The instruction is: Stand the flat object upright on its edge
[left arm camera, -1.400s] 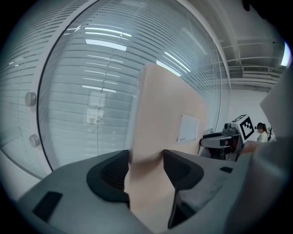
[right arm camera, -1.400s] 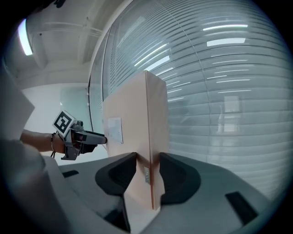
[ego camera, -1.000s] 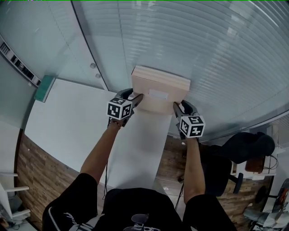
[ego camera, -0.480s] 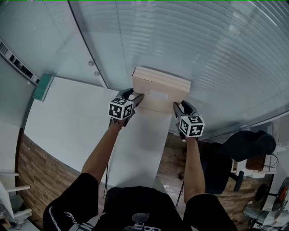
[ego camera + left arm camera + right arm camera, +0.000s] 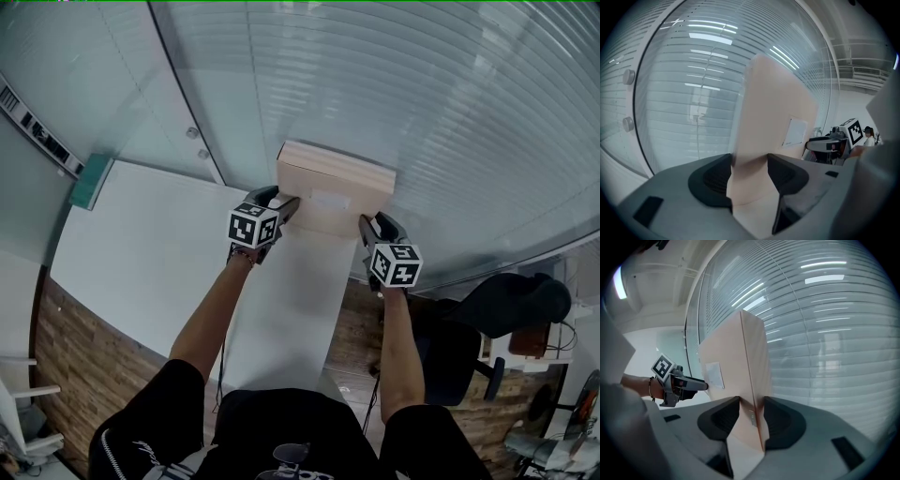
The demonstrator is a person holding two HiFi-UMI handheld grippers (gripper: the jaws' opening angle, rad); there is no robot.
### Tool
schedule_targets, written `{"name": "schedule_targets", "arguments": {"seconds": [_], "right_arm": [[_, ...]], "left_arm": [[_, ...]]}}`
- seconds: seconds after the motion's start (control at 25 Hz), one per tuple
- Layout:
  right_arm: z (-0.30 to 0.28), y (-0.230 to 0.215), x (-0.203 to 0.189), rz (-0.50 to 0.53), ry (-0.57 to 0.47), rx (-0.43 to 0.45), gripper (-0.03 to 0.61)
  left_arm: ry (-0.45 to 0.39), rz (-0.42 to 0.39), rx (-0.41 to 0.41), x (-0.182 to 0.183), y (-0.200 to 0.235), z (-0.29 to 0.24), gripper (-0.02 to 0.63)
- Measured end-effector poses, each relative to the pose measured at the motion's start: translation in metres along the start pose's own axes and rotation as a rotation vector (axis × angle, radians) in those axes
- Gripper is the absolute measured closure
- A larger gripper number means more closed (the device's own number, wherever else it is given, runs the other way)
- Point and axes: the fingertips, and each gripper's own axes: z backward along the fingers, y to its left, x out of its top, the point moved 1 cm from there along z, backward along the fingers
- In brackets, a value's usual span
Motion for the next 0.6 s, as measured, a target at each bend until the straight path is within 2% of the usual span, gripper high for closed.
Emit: {"name": "schedule_targets", "arguments": {"seconds": [0.28, 0.6], "right_arm": [[0.0007, 0.0011, -0.0021, -0.011, 0.007, -0.02, 0.403], [0.0036, 0.0043, -0.0066, 0.004, 0.035, -0.056, 0.403]], "left_arm": [[0.031, 0.01, -0.006, -0.0033, -0.001, 0.0038, 0.36], [0.023, 0.031, 0.036, -0.0051, -0.0016, 0.0099, 0.384]]}}
